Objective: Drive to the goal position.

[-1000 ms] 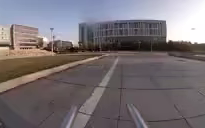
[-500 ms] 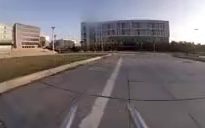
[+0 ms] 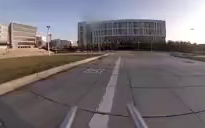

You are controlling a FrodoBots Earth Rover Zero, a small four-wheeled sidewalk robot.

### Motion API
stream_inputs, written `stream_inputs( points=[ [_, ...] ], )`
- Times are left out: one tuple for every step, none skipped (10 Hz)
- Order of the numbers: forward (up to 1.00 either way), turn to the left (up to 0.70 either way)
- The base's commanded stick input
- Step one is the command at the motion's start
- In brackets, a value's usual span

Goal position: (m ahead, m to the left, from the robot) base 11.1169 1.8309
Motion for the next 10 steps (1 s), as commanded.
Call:
stream_inputs(
  points=[
    [0.7, 0.0],
    [0.7, 0.0],
    [0.7, 0.0],
    [0.7, 0.0],
    [0.7, 0.0],
    [0.7, 0.0],
    [0.7, 0.0],
    [0.7, 0.0],
    [0.7, 0.0],
    [0.7, 0.0]
  ],
)
